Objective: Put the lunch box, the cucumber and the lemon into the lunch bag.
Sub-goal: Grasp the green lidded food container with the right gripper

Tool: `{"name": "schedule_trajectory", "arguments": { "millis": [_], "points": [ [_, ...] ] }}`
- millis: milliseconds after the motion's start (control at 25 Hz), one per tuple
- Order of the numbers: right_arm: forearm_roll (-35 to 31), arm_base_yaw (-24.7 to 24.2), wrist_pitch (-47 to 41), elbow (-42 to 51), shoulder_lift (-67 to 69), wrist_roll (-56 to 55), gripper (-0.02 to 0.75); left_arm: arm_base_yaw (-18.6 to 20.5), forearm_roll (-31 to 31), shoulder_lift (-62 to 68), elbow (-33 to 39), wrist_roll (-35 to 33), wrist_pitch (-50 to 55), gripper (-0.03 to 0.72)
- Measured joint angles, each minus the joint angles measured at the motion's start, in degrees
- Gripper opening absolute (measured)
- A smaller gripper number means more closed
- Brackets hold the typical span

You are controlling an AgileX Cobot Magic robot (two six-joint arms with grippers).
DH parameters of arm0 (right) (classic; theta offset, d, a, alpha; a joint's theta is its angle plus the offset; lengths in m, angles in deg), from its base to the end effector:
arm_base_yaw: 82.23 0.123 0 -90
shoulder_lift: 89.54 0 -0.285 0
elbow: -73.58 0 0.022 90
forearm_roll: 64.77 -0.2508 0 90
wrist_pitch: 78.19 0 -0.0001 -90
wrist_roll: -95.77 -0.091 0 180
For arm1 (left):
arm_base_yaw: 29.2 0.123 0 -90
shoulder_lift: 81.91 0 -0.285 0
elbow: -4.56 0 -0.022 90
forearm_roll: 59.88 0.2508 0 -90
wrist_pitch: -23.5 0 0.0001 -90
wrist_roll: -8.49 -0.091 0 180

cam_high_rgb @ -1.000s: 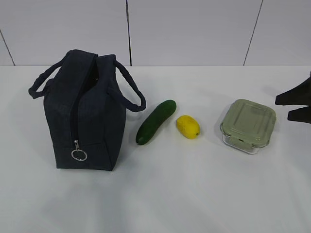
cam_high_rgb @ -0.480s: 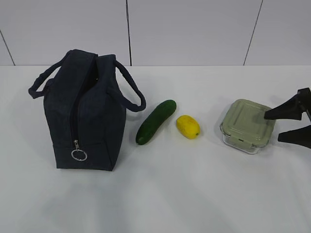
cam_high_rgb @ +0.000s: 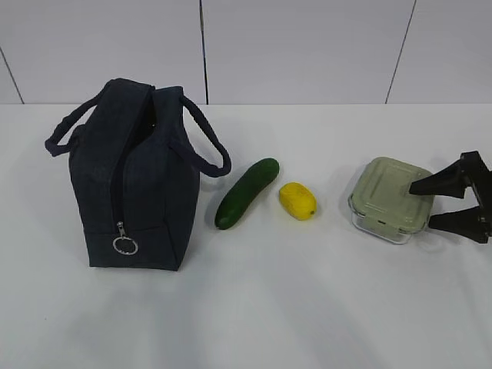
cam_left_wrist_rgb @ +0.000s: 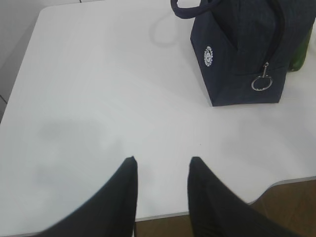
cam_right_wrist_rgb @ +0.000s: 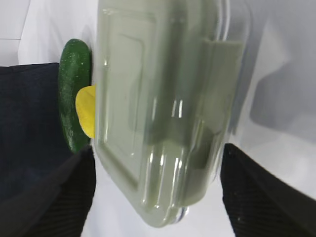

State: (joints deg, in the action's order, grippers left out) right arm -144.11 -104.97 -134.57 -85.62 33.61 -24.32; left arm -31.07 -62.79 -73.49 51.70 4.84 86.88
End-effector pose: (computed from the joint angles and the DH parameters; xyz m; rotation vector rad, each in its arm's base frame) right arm 0.3419 -0.0625 0.1229 0.4948 2.3980 1.2167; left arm -0.0081 -0.0039 0.2807 0.1041 2.0725 -0.0420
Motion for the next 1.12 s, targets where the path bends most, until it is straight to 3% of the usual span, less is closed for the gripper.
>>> {"name": "schedule_trajectory", "arguments": {
  "millis": [400, 1120],
  "points": [
    [-6.2, 0.0, 0.0, 0.0, 2.9, 1.2, 0.583, 0.0, 0.0, 0.0, 0.0, 0.0, 0.0, 0.245],
    [-5.9, 0.3, 0.3, -3.4, 4.4, 2.3, 0.582, 0.0, 0.0, 0.0, 0.0, 0.0, 0.0, 0.245]
  ]
}}
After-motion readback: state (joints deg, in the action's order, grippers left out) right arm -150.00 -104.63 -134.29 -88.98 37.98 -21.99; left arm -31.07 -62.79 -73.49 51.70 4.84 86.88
